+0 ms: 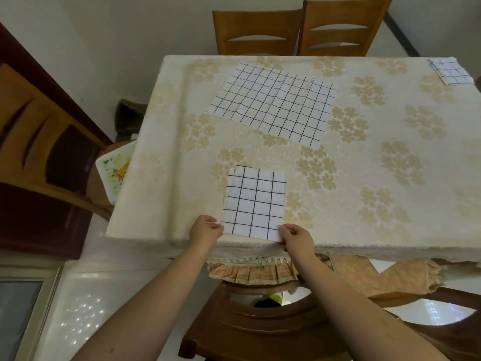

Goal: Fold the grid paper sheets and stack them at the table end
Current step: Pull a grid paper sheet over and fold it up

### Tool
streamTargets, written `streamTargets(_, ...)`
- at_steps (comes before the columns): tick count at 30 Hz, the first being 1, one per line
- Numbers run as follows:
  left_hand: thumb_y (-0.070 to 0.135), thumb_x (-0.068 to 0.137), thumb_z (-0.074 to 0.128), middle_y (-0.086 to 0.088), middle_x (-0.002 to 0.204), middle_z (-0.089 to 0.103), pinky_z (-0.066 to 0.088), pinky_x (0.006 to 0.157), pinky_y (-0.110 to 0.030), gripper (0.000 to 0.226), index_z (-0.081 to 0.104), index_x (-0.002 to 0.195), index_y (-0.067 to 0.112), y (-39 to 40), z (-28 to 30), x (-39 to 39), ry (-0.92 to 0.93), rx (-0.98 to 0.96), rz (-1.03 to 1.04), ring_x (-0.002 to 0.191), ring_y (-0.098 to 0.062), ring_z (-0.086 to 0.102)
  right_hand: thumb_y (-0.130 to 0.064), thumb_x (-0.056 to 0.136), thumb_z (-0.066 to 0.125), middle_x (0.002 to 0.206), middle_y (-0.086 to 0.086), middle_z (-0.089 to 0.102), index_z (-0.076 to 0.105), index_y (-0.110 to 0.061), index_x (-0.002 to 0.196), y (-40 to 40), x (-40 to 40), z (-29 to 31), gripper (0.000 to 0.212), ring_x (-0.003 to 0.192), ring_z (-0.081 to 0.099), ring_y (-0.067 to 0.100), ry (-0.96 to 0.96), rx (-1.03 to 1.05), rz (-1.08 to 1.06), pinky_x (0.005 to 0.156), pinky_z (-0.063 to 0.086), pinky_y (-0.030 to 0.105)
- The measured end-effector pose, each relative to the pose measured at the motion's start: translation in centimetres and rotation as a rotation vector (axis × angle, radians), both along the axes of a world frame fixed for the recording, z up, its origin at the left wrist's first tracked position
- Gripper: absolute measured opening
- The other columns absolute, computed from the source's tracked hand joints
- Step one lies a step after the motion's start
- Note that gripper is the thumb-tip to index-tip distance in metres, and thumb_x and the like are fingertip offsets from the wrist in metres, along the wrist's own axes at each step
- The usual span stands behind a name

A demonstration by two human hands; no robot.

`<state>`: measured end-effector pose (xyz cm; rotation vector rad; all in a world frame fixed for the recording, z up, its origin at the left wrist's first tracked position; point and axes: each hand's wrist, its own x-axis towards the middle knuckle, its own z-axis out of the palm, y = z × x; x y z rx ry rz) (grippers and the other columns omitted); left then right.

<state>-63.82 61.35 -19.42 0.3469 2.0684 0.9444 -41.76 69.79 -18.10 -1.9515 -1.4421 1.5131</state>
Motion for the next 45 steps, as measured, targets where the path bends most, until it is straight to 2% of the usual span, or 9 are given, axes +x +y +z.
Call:
streamTargets(6,0.015,0.088,0.064,0.003,0.097,0.064,0.044,0.072,-0.024,0.024,0.058,0.111,0.018,-0.6,0.8,-0.6,0.12,-0.017,-0.135,0.089,-0.013,0.06,-0.023,0.1,0.044,0.119,0.009,0.065,0.053,-0.012,0.135,2.8,-0.5,0.6,0.038,0.075,0.051,0.011,-0.118,0.159,0.089,0.075,0.04,0.026)
streamTargets(12,0.017,0.095,0.053,-0.003,0.112,0.063,0.043,0.071,-0.023,0.026,0.058,0.121,0.015,2.9,1.2,-1.6,0.212,-0.038,-0.153,0.089,-0.015,0.055,-0.009,0.099,0.039,0.132,0.005,0.058,0.046,-0.011,0.139,5.8,-1.9,0.5,0.041,0.099,0.053,0.017,-0.016,0.125,0.058,0.085,0.041,0.026)
streamTargets(15,0.01,0.096,0.048,-0.01,0.128,0.057,0.04,0.08,-0.025,0.035,0.054,0.13,0.01,5.1,1.2,-2.2,0.183,-0.105,-0.184,0.1,-0.02,0.054,-0.007,0.098,0.038,0.127,0.005,0.061,0.052,-0.013,0.134,6.6,-2.7,0.6,0.04,0.1,0.057,0.019,-0.001,0.112,0.093,0.081,0.044,0.026)
streamTargets(20,0.01,0.096,0.051,-0.017,0.129,0.058,0.044,0.095,-0.033,0.032,0.058,0.126,0.001,7.5,1.3,-2.6,0.194,-0.184,-0.268,0.116,-0.032,0.055,-0.004,0.097,0.036,0.112,0.006,0.067,0.059,-0.012,0.13,7.3,-3.4,0.2,0.041,0.069,0.056,0.008,-0.018,0.128,0.211,0.052,0.038,0.016)
streamTargets(23,0.016,0.097,0.054,-0.019,0.12,0.064,0.046,0.09,-0.033,0.03,0.063,0.12,-0.002,8.0,1.3,-2.3,0.225,-0.196,-0.287,0.109,-0.033,0.06,-0.005,0.098,0.038,0.093,0.0,0.066,0.054,-0.013,0.135,7.4,-3.3,-0.1,0.042,0.062,0.053,0.012,-0.025,0.13,0.191,0.052,0.04,0.019)
streamTargets(27,0.023,0.096,0.057,-0.019,0.117,0.066,0.047,0.088,-0.032,0.035,0.063,0.12,-0.002,8.4,1.2,-1.8,0.269,-0.243,-0.282,0.107,-0.032,0.062,-0.007,0.097,0.043,0.112,0.01,0.064,0.05,-0.013,0.134,7.3,-2.5,-0.1,0.039,0.061,0.053,0.009,-0.094,0.04,0.029,0.048,0.037,0.02)
streamTargets(36,0.026,0.096,0.058,-0.018,0.111,0.069,0.048,0.082,-0.031,0.034,0.067,0.115,0.0,8.7,0.8,-1.6,0.276,-0.313,-0.217,0.1,-0.032,0.065,-0.015,0.093,0.055,0.076,0.004,0.064,0.071,-0.008,0.086,7.5,-2.5,-0.1,0.019,0.065,0.054,0.018,-0.084,-0.095,0.02,0.052,0.041,0.024)
streamTargets(39,0.026,0.096,0.058,-0.018,0.108,0.07,0.048,0.08,-0.031,0.033,0.067,0.114,0.0,8.6,0.8,-1.3,0.271,-0.284,-0.181,0.099,-0.032,0.065,-0.017,0.093,0.058,0.073,0.001,0.062,0.07,-0.012,0.086,7.6,-2.8,0.0,0.015,0.069,0.055,0.019,-0.037,-0.148,-0.005,0.056,0.044,0.026)
streamTargets(45,0.03,0.093,0.062,-0.015,0.102,0.07,0.051,0.082,-0.034,0.032,0.068,0.105,0.001,8.3,0.4,-1.4,0.232,-0.19,-0.121,0.095,-0.03,0.064,-0.02,0.091,0.062,0.057,0.001,0.059,0.066,-0.008,0.071,7.4,-3.2,-0.1,0.024,0.044,0.047,0.011,0.017,-0.195,-0.077,0.045,0.036,0.023)
